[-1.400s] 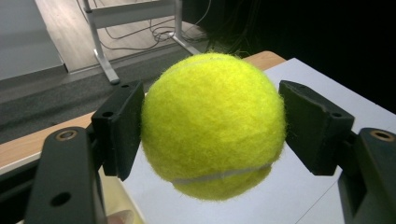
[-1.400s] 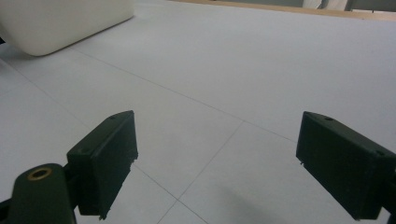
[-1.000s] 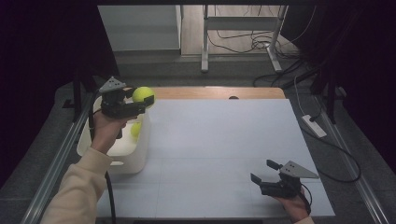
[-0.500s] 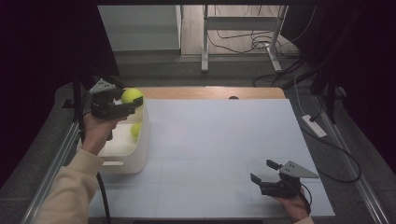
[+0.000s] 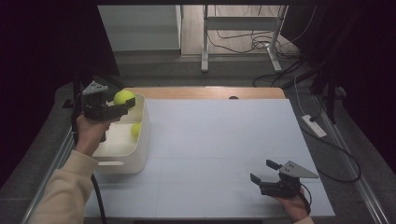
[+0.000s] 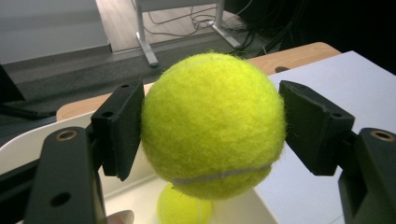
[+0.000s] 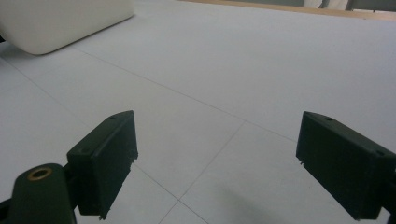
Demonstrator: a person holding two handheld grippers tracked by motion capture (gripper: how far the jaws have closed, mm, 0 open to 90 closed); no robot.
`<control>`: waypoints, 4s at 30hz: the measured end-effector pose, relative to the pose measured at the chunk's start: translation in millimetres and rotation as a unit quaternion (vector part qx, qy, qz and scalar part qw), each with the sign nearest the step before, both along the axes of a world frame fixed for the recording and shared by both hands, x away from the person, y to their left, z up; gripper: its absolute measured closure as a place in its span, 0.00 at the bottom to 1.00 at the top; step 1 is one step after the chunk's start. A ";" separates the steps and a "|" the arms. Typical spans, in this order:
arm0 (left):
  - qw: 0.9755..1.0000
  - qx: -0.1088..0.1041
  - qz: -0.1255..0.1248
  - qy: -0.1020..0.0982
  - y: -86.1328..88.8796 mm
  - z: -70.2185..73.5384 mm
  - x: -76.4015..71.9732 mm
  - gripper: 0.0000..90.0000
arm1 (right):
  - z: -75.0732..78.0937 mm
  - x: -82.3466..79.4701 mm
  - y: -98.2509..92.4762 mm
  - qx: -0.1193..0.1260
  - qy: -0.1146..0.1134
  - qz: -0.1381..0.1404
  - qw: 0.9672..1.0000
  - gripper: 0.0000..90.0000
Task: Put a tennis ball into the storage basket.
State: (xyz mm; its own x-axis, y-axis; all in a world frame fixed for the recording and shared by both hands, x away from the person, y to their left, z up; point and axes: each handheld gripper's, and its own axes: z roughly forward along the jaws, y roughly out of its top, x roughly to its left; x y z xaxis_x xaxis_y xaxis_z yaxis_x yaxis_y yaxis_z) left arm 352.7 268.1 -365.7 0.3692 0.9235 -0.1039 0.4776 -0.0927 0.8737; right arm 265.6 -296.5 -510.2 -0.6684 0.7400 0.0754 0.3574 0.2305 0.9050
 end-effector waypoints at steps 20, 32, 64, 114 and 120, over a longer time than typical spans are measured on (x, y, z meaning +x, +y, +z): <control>0.998 0.019 0.045 0.028 21.1 -13.5 7.9 0.30 | -0.3 0.2 -0.5 -0.001 0.001 -0.001 1.000 0.14; 0.995 0.028 0.066 0.064 32.7 -24.6 16.4 0.30 | -0.6 0.8 -0.6 -0.001 0.001 -0.001 1.000 0.14; 0.996 0.021 0.072 0.058 31.4 -21.5 6.7 0.10 | -1.3 0.8 0.5 -0.003 0.002 0.001 1.000 0.14; 0.995 -0.034 -0.095 -0.011 -21.9 -20.3 -33.1 0.11 | -0.8 4.8 1.8 -0.004 -0.004 0.006 1.000 0.14; 0.993 -0.034 -0.113 -0.020 -30.6 -20.1 -41.1 0.11 | -0.7 4.2 1.6 -0.005 -0.004 0.006 1.000 0.14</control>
